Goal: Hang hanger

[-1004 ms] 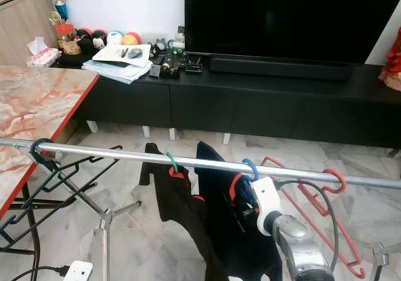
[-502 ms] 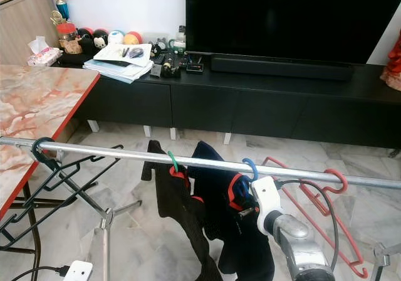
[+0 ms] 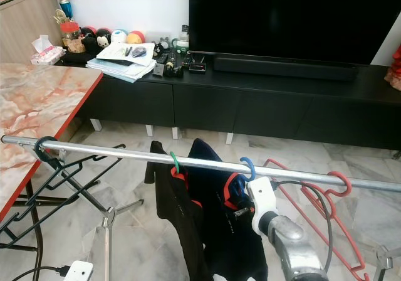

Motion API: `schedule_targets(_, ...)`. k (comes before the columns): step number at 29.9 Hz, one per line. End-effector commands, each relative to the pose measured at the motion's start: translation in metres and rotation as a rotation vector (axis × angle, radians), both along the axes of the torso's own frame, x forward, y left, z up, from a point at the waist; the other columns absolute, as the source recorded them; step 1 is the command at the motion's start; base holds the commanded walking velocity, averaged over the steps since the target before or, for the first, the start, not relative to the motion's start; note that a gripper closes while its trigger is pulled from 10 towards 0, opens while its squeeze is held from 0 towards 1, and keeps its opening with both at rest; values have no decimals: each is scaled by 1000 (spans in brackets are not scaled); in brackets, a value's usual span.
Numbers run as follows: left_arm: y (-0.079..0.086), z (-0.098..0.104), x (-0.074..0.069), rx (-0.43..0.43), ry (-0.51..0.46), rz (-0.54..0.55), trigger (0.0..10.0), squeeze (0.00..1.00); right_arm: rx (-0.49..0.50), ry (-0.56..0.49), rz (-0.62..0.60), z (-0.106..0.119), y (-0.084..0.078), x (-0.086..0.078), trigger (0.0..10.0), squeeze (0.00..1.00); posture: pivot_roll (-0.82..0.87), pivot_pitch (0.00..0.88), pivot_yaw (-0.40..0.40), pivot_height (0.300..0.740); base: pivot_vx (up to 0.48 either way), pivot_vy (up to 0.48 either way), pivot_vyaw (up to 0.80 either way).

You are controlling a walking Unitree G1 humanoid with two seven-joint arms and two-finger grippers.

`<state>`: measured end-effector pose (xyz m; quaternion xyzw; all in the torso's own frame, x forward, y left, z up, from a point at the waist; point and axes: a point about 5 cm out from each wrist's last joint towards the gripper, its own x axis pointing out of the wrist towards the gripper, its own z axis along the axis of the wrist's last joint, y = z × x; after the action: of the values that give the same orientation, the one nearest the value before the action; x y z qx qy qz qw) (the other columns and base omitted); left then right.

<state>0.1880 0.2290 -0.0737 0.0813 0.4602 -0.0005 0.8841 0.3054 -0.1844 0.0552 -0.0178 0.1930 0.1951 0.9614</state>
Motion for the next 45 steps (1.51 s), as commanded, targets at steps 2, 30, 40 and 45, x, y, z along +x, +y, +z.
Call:
schedule_targets(2, 2, -3, -7, 8, 31, -3, 10000, 0, 39, -133, -80, 20, 0, 3, 0, 0, -8, 69, -10, 740, 0, 0, 0)
schedule_targets(30, 3, -2, -6, 12, 13, 21, 10000, 0, -14, -32, -359, -33, 4, -65, 10000, 0, -21, 52, -9, 740, 0, 0, 0)
schedule_targets(40, 5, -3, -8, 26, 18, 12, 10000, 0, 31, 17, -488, -42, -3, -62, 10000, 0, -20, 33, -2, 740, 0, 0, 0)
schedule_targets(45, 5, -3, -8, 25, 19, 9, 10000, 0, 52, 23, -523, -43, -4, -59, 10000, 0, -22, 26, 0, 740, 0, 0, 0)
